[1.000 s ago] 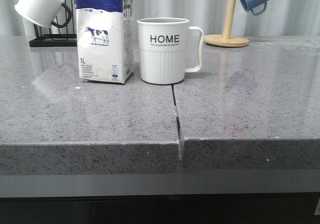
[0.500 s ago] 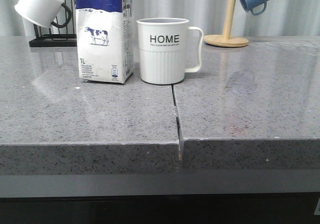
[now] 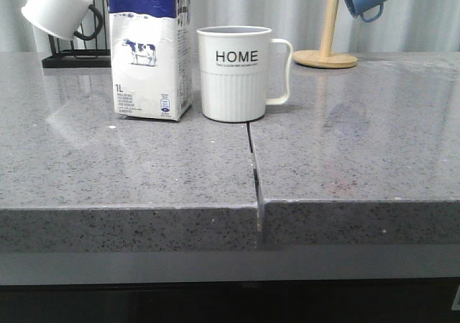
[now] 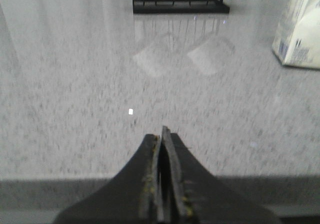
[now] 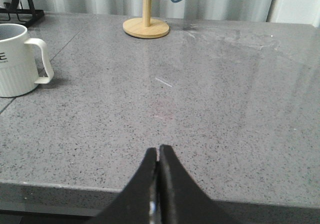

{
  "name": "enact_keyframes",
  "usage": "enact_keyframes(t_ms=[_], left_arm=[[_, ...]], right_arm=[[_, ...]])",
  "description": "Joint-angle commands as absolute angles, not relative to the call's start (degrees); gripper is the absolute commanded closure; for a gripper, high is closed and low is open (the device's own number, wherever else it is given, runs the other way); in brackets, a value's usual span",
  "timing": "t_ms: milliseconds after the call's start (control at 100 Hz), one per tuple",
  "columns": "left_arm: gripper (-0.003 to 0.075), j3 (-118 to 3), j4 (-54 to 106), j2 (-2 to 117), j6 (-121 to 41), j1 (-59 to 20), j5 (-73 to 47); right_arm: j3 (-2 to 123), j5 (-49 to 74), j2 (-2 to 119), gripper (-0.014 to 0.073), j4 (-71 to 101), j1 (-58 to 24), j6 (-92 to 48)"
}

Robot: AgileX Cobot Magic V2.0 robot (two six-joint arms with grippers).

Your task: Place milk next to cup

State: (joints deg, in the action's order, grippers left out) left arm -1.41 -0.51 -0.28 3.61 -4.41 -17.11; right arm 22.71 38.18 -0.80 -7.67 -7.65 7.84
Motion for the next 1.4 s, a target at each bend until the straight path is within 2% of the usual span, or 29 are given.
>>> enact_keyframes(t_ms=[0,210,1390], left_arm=[[0.0741,-0.51,0.74,-1.69,4.17,-4.41,-12.62],[0.0741,2.43,1.38,-2.06,4.17,-4.6,-16.7],[0.0741,2.43,1.38,-2.06,4.17,-4.6,-16.3]], right_arm=[[23.89,33.62,-1.46,0.0652,-8.77,-7.25,7.55],[23.89,33.62,-1.4,0.0652,-8.77,-7.25,7.55],[23.75,33.61,-1.41,0.0652,-9.56,-6.97,7.49]])
